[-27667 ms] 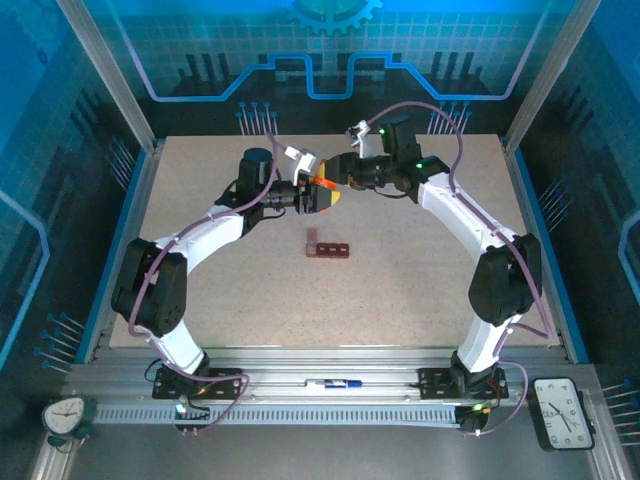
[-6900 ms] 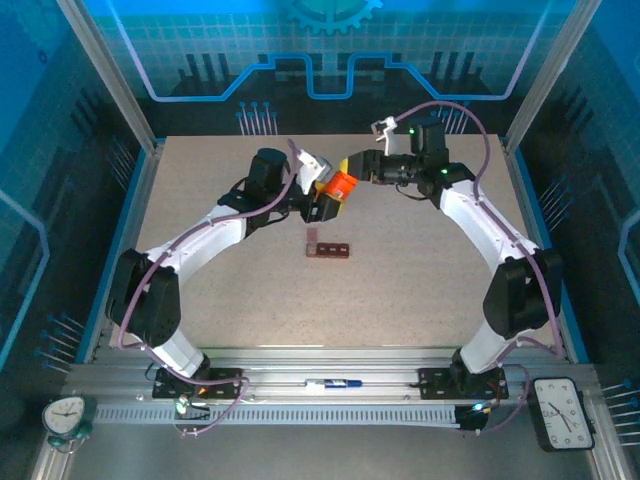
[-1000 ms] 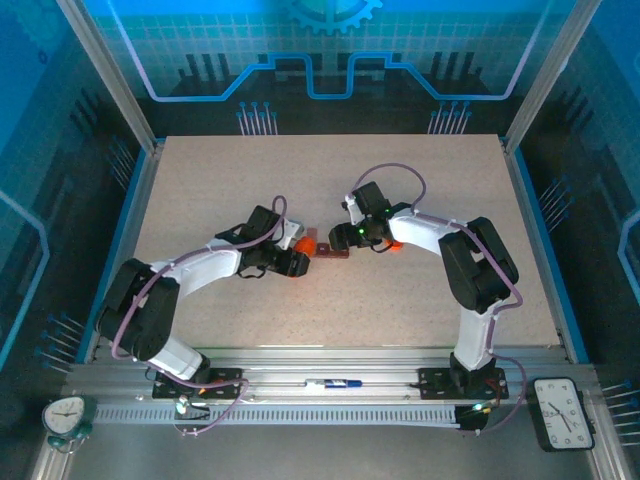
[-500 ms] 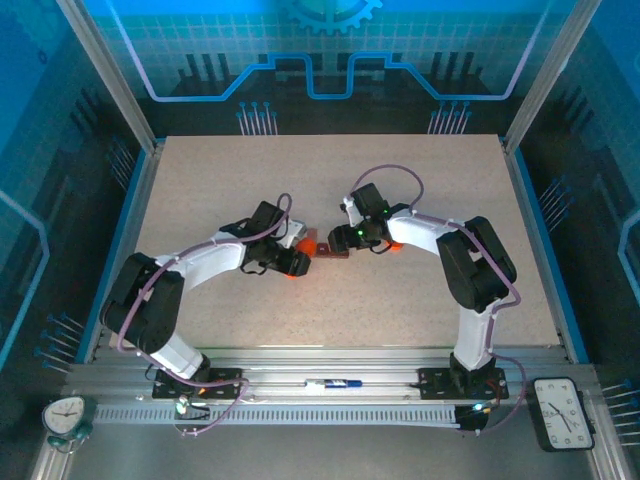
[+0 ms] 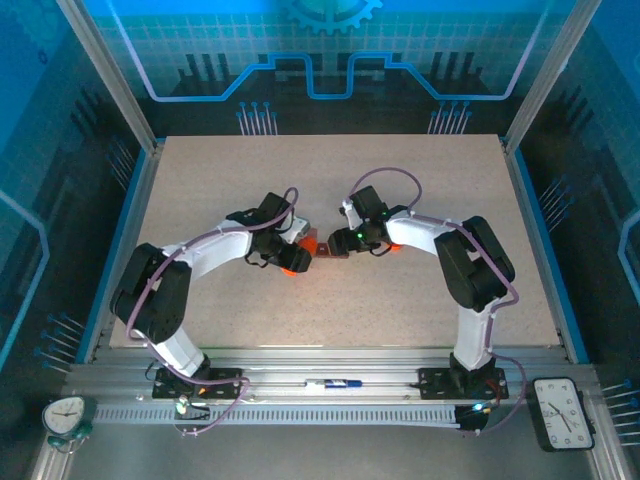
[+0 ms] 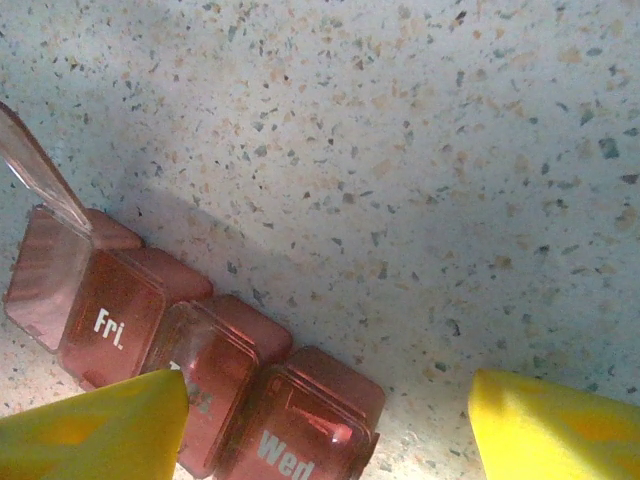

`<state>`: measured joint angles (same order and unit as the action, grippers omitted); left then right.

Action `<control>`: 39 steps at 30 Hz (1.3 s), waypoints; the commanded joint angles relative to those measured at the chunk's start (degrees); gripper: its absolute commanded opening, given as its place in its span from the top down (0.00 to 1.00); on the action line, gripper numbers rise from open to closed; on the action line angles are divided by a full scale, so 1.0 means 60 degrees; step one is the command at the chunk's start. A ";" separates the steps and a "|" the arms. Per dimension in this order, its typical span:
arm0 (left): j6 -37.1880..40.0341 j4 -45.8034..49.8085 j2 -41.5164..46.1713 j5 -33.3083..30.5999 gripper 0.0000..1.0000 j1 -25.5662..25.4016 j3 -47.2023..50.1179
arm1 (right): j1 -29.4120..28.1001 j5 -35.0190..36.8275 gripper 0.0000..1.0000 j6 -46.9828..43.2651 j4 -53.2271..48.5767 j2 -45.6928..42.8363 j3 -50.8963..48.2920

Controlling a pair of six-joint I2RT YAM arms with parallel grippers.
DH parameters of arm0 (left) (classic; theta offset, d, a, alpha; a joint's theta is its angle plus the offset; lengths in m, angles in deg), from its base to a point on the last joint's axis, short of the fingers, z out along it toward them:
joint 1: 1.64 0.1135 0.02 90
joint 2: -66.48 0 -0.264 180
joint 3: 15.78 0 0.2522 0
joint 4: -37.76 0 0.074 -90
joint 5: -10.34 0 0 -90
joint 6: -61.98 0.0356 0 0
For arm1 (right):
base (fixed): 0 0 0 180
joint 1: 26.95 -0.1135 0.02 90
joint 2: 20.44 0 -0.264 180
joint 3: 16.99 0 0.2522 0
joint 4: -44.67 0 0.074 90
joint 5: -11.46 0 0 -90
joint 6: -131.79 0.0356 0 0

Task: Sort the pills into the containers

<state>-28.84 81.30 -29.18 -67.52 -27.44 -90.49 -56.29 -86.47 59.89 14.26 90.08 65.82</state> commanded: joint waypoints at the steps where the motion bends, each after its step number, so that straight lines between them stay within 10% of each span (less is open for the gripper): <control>1: 0.0341 0.0779 -0.0177 -0.0097 0.84 -0.0079 -0.0452 | -0.0161 0.0002 0.25 -0.0093 -0.0090 0.0203 -0.0150; 39: 0.1251 0.3529 -0.1686 -0.0335 0.83 -0.0078 -0.2788 | -0.0143 0.0061 0.25 0.0010 -0.0010 0.0209 -0.0259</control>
<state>-22.89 99.83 -38.55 -69.48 -27.44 -105.13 -56.29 -86.53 59.92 15.11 90.10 65.43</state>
